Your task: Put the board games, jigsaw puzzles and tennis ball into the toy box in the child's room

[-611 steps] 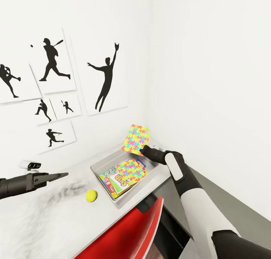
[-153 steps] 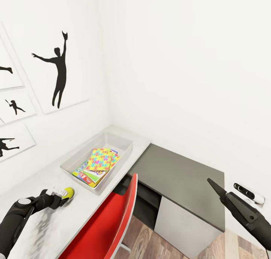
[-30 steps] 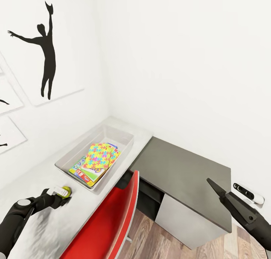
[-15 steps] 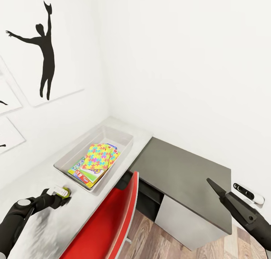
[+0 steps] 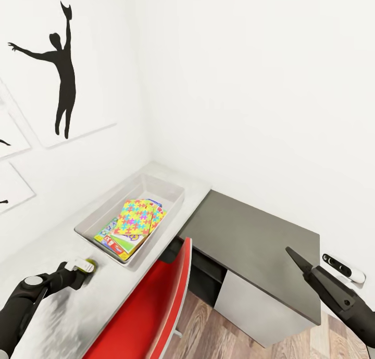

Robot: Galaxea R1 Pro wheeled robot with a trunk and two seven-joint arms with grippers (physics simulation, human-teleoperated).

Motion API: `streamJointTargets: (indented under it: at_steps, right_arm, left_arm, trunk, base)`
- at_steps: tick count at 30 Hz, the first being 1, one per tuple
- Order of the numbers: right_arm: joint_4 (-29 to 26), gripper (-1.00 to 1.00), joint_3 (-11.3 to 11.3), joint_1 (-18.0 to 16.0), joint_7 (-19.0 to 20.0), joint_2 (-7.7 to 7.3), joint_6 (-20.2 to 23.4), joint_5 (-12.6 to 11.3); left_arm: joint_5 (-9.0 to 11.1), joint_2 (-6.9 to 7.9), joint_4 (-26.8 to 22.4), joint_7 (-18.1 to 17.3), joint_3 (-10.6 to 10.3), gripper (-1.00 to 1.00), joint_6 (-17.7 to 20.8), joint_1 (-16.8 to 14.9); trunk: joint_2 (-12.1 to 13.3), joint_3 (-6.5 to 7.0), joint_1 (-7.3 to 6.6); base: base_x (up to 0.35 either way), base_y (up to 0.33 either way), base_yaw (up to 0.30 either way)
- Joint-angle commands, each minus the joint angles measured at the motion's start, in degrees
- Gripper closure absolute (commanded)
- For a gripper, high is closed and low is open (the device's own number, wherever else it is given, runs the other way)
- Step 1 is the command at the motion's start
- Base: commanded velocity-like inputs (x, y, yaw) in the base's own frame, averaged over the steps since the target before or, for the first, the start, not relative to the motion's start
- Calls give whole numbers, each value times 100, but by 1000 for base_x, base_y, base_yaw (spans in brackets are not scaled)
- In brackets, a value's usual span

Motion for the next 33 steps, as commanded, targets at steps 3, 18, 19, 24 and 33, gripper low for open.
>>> streamJointTargets:
  at_steps: [3, 18, 19, 24, 33]
  right_arm:
    - [-2, -100, -1, -4, 15, 0, 60, -4]
    - [0, -100, -1, -4, 29, -5, 58, 1]
    - [3, -100, -1, -4, 29, -9, 57, 1]
    - [7, -100, -4, -4, 25, 2, 52, 7]
    - [7, -100, -1, -4, 17, 15, 47, 10]
  left_arm:
    - [-17, -5, -10, -42, 12, 100, 41, -4]
    - [-1, -5, -10, -42, 12, 100, 64, -4]
    - [-1, -5, -10, -42, 12, 100, 67, -4]
    - [25, 0, -18, -55, 12, 100, 83, -4]
    - [37, 53, -138, -704, 120, 100, 99, -8]
  trunk:
    - [-11, -11, 3]
    - [-11, -11, 3]
    - [-11, -11, 3]
    - [-11, -9, 3]
    - [-11, 59, 3]
  base:
    - [0, 0, 0]
    - [0, 0, 0]
    - [-17, 0, 0]
    - [-71, 0, 0]
    - [-11, 0, 0]
